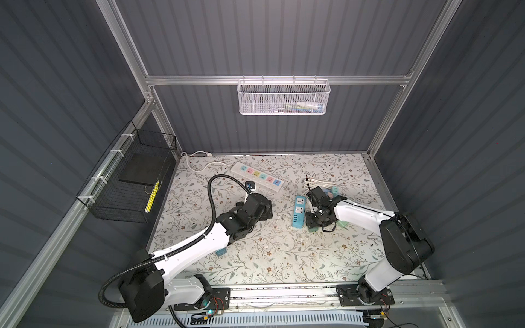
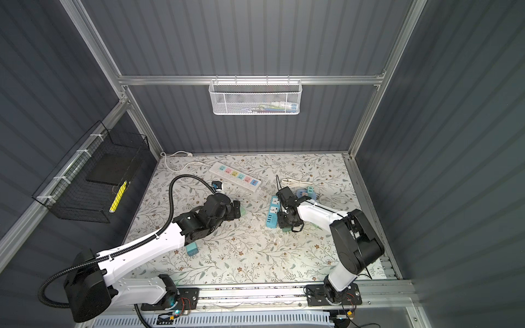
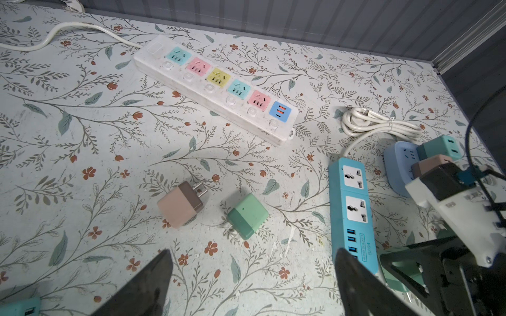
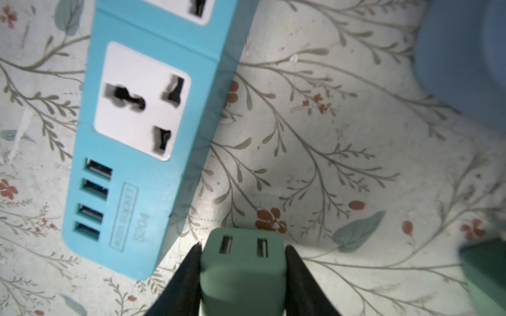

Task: Insert the plug

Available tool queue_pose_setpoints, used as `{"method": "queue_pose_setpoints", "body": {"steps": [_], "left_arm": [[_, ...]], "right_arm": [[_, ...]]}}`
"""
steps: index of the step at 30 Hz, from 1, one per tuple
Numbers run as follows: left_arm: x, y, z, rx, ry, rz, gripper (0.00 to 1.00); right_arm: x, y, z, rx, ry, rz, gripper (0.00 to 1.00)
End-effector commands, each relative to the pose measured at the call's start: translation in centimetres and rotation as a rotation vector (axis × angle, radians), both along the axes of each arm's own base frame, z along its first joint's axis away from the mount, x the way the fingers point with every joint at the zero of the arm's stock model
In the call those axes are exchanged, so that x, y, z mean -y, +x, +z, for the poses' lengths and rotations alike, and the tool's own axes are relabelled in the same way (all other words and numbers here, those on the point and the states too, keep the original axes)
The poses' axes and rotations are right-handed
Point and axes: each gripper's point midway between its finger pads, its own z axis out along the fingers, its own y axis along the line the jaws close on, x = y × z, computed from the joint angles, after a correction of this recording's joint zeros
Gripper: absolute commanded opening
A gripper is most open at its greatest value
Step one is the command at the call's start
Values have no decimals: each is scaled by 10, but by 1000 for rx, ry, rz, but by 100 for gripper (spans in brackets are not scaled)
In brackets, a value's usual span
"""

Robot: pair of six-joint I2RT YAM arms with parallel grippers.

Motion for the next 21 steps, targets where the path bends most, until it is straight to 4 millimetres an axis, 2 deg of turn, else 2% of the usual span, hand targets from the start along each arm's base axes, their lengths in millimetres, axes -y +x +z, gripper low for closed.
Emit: {"method": "queue_pose_setpoints", "body": {"steps": [1,4,8,13,15,19,21], "left_arm": [[-11,-2,10,24,14,20,93],[-19,-4,11,32,28,35,93],[-37,-8,8,43,37,100,92],[-69,-16,-7,7,64,224,94],[-79,-19,-11,-9,73,241,94],[-90,-25,-16,-36,72,269,94],[-90,-27,-18,-42,35,266,93]], "right_arm": [[-7,-5,17,42,16,-24,41],[-33,-13,32,76,43,-4,41],[-90,-28,38,91,86,67,42],[-139,-30,20,78,90,83,43],[-149,-29,12,72,98,68,43],[-151,-25,2,71,95,32,45],[-153,-26,-2,55,116,24,49]]}}
